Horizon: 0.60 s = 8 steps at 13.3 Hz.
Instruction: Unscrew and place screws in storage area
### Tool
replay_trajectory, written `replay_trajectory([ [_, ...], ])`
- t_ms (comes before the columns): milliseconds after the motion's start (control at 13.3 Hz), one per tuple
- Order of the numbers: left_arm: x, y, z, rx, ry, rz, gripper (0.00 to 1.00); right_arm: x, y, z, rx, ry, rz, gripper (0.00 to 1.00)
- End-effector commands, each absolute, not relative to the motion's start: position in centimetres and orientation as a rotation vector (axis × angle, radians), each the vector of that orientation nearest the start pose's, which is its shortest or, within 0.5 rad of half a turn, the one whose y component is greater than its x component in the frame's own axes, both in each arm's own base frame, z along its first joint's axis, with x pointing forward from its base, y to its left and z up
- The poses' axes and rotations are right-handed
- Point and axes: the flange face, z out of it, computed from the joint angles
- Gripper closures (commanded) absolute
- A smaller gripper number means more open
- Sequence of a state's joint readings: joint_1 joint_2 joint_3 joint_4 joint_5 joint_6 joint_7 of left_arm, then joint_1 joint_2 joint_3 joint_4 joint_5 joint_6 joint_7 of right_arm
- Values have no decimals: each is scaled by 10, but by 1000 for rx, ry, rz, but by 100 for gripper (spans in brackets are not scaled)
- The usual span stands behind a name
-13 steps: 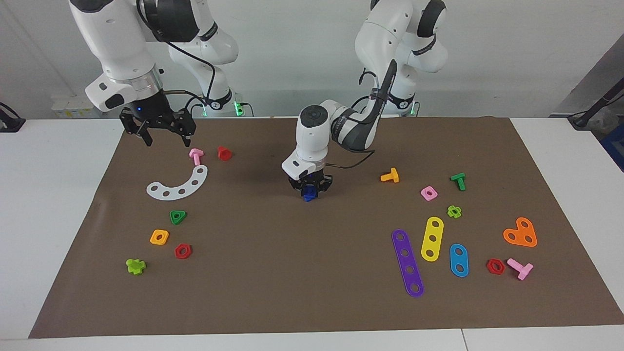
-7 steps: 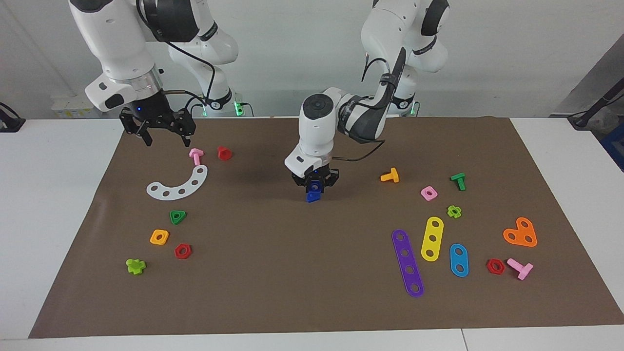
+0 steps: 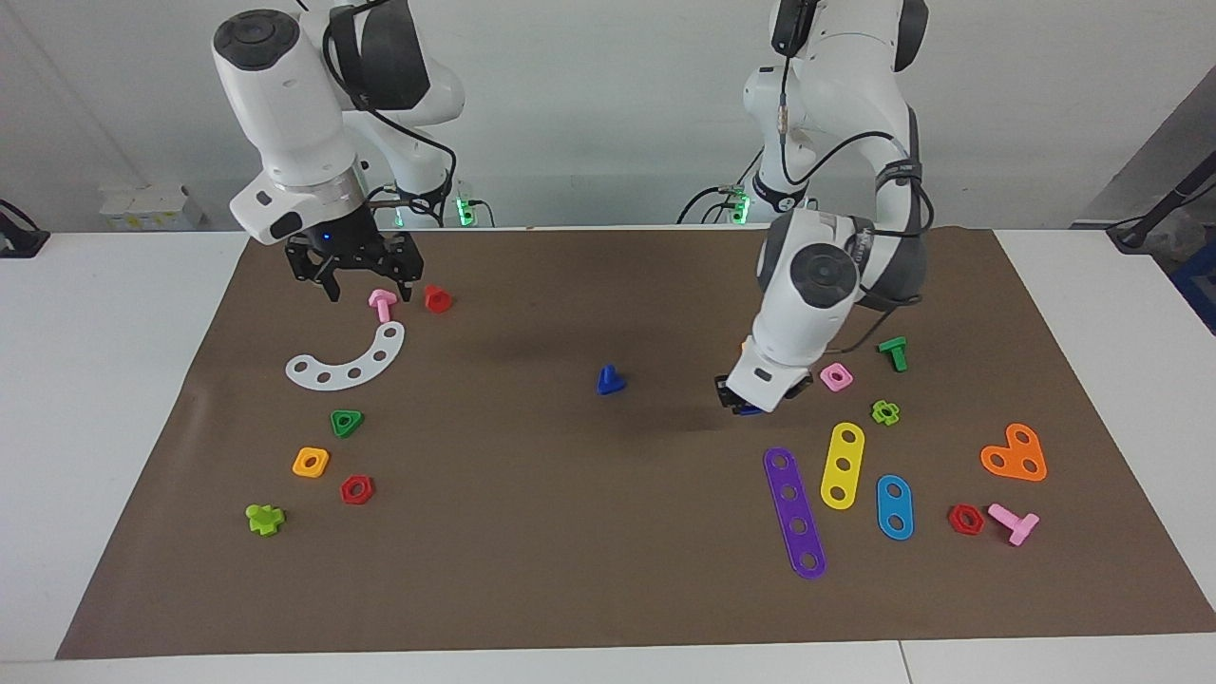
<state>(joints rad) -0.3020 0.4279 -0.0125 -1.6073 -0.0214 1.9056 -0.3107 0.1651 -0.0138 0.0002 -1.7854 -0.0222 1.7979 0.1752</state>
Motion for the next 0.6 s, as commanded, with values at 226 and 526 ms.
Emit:
replay_trajectory([
  [226, 590, -146, 337, -3132, 5, 248, 59, 554, 188, 477, -3136, -40, -112, 0],
  [526, 596, -144, 339, -3143, -6, 201, 0, 551, 272, 415, -3121, -32, -144, 0],
])
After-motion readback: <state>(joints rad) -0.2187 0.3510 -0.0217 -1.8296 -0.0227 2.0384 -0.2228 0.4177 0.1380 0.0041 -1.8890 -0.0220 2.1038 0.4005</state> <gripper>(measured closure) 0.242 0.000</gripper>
